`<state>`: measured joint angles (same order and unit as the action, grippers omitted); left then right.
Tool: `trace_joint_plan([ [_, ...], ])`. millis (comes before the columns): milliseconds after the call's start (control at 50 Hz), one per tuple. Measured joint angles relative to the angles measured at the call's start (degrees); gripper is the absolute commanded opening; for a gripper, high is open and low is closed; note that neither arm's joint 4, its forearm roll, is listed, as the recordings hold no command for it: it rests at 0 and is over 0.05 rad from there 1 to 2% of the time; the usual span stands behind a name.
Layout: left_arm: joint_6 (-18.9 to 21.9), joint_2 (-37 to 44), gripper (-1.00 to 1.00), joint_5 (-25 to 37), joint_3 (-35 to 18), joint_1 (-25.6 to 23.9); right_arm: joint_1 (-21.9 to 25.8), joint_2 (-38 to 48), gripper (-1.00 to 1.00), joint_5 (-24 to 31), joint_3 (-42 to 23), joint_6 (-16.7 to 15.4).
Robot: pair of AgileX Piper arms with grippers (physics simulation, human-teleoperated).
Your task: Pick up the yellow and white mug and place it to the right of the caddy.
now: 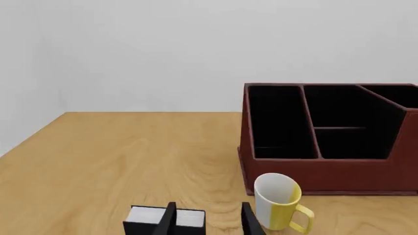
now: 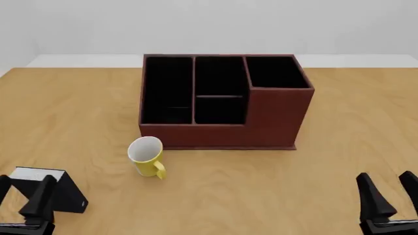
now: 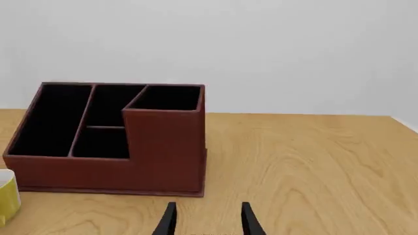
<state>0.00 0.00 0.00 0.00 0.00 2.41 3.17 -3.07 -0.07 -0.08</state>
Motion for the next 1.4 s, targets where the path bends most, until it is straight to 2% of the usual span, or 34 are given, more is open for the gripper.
trace_joint_plan([
  [360, 0.0, 0.0, 1.0, 0.0, 0.0, 0.0, -1.0, -2.4, 1.0, 3.8, -1.0, 0.2],
  [640, 0.0, 0.0, 1.0, 0.0, 0.0, 0.0, 2.3, -2.8, 1.0, 6.3, -1.9, -0.4],
  [820, 0.0, 0.0, 1.0, 0.0, 0.0, 0.0, 6.4, -1.2, 1.0, 6.4, -1.8, -0.7],
  [1100, 0.0, 0.0, 1.0, 0.0, 0.0, 0.0, 13.4, 6.7, 1.0, 0.2, -1.3, -1.8],
  [1400, 0.0, 0.0, 1.0, 0.0, 0.0, 0.0, 20.1, 20.8, 1.0, -12.7, -0.9, -3.1],
])
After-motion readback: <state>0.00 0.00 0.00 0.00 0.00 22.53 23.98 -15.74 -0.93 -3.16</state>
